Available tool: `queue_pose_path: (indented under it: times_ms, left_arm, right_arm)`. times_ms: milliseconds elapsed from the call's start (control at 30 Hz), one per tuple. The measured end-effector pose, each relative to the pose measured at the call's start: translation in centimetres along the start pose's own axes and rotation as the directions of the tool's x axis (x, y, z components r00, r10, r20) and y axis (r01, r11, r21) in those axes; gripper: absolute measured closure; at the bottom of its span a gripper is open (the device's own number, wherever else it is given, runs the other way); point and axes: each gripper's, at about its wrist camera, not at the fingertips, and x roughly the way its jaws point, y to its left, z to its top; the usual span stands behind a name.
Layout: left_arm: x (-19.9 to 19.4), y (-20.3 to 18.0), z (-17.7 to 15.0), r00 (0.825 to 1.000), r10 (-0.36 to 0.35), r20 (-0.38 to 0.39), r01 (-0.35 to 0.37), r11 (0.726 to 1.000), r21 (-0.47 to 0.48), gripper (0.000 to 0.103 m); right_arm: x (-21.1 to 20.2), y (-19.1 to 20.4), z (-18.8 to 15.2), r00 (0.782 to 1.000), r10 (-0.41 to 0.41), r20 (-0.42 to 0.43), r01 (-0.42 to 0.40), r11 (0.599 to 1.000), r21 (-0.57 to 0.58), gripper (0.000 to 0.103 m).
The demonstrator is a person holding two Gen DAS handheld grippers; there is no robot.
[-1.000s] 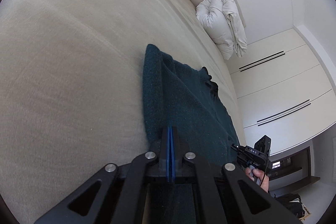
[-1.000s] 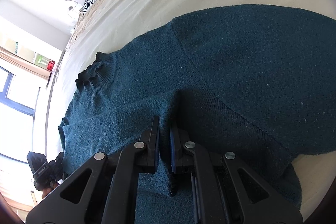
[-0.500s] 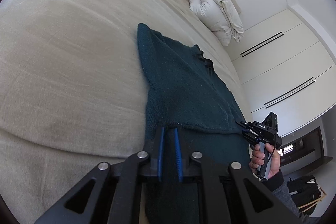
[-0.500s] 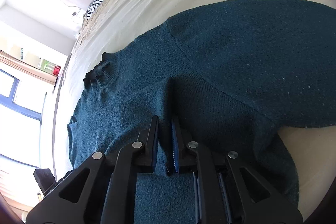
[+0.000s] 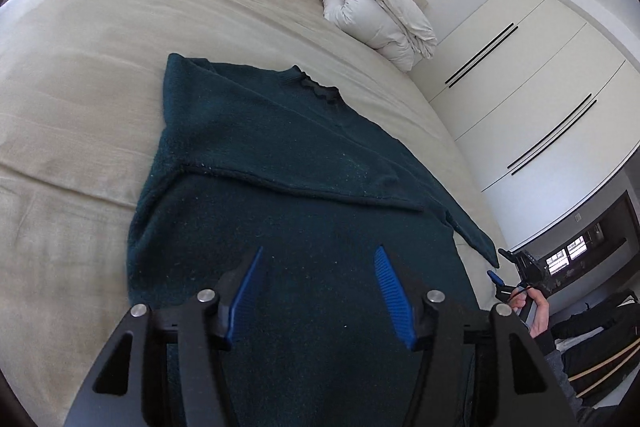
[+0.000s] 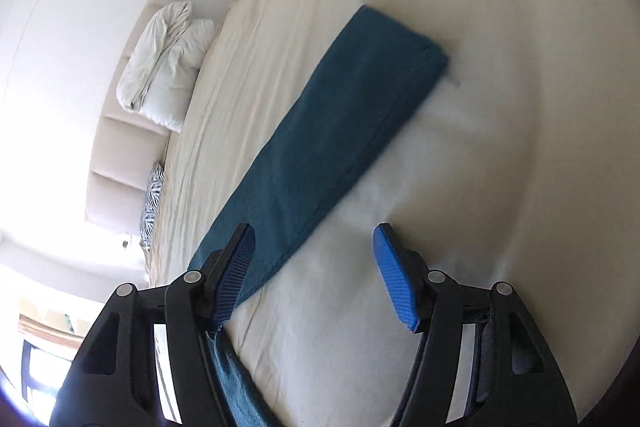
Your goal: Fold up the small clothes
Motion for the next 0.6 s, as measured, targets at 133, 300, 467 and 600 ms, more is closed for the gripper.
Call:
queue_pose_path:
  times_ms: [133, 300, 467, 600]
  left_arm:
    - [2.1, -1.4, -0.4, 0.999, -0.025, -0.035, 0.024, 0.999, -0.035, 0.044]
    - [3.3, -2.5, -0.9, 0.998, -0.032, -0.057, 0.030, 0.999, -0.030, 0.044]
    - [3.7, -1.8, -0.9, 0.997, -0.046, -0.061, 0.043, 0.997, -0.058, 0.044]
    - [4.2, -1.4, -0.3, 0.998, -0.047, -0.052, 0.044, 0.996, -0.072, 0.044]
  right_arm:
    - [0.2, -2.4, 2.9, 0.999, 0.035, 0.016, -0.036, 0.997, 0.075, 0.047]
    - [2.3, -2.2, 5.7, 0.999, 0.021, 0.043, -0.025, 0.996, 0.084, 0.061]
    - [3.2, -2.3, 8.5, 0.997, -0.047, 0.056, 0.042, 0.996, 0.082, 0.093]
    - [2.4, 2.7, 8.0, 0.991, -0.094, 0.095, 0.102, 0.992, -0.077, 0.095]
